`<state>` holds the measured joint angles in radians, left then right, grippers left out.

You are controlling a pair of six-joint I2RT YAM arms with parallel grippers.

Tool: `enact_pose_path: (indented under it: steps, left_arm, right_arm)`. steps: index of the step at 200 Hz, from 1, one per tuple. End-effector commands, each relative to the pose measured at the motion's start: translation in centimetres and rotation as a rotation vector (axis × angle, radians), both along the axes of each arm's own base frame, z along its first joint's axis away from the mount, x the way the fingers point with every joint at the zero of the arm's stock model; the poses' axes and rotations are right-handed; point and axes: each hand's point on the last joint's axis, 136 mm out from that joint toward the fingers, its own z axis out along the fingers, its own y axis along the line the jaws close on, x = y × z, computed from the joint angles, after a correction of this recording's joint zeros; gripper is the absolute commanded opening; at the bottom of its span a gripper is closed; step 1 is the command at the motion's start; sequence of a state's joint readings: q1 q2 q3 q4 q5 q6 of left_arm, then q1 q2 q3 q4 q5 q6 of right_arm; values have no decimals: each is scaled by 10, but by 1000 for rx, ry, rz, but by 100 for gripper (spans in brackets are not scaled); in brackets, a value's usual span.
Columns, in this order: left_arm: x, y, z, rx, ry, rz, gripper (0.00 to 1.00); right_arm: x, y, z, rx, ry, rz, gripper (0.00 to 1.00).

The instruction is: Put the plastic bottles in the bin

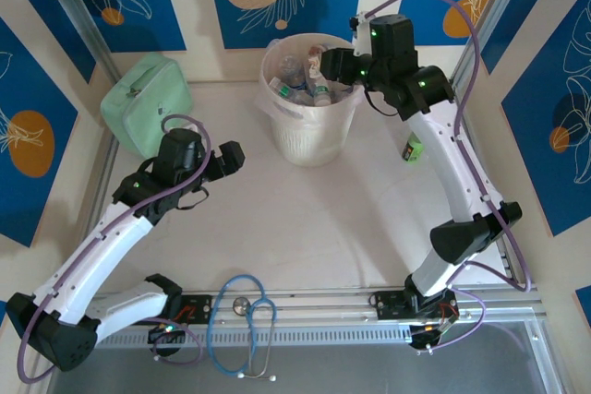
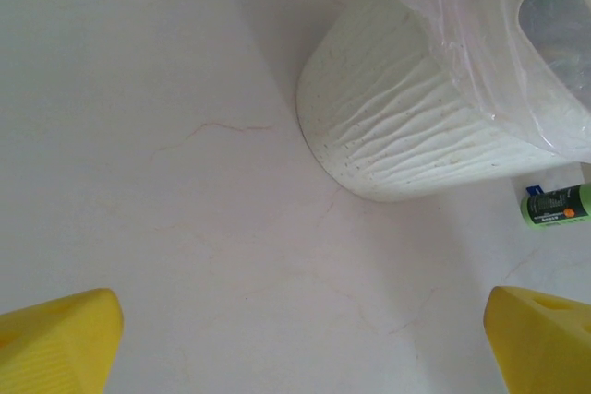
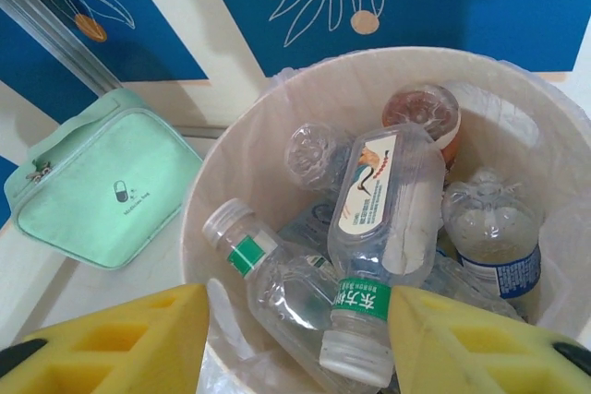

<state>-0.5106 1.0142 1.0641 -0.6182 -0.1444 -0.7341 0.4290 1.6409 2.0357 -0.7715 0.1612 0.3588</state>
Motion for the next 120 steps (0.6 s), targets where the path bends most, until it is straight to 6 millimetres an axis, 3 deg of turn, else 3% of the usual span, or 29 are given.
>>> enact_pose_path:
  steps: [1,24,51,60,76,90,97,111,120]
  left_arm:
    - [-3,22,0,93,-29,42,100]
    - [1,44,6,201,-108,101,100]
    - [13,81,10,451,-213,215,100]
    - [21,86,12,545,-263,213,100]
    - [33,101,8,705,-310,271,100]
    - [42,110,-9,789,-328,304,100]
    - [45,116,-18,808,-344,330,100]
    - [47,131,-36,802,-361,406,100]
    - [48,136,-49,795,-363,418,100]
  right_arm:
    - [-25,-2,-1,17,11,14,58]
    - [-60,-18,-12,20,8,-8,64]
    - [-105,-56,-54,8,12,-114,81]
    - [-119,-68,-83,-20,43,-130,100]
    - [-139,-100,-136,-49,125,-262,99]
    - [-159,-140,-192,-87,204,-463,99]
    - [-165,-154,-209,-121,182,-499,99]
    - [-168,-157,-233,-213,60,-415,99]
    - [-168,-172,-245,-241,16,-489,99]
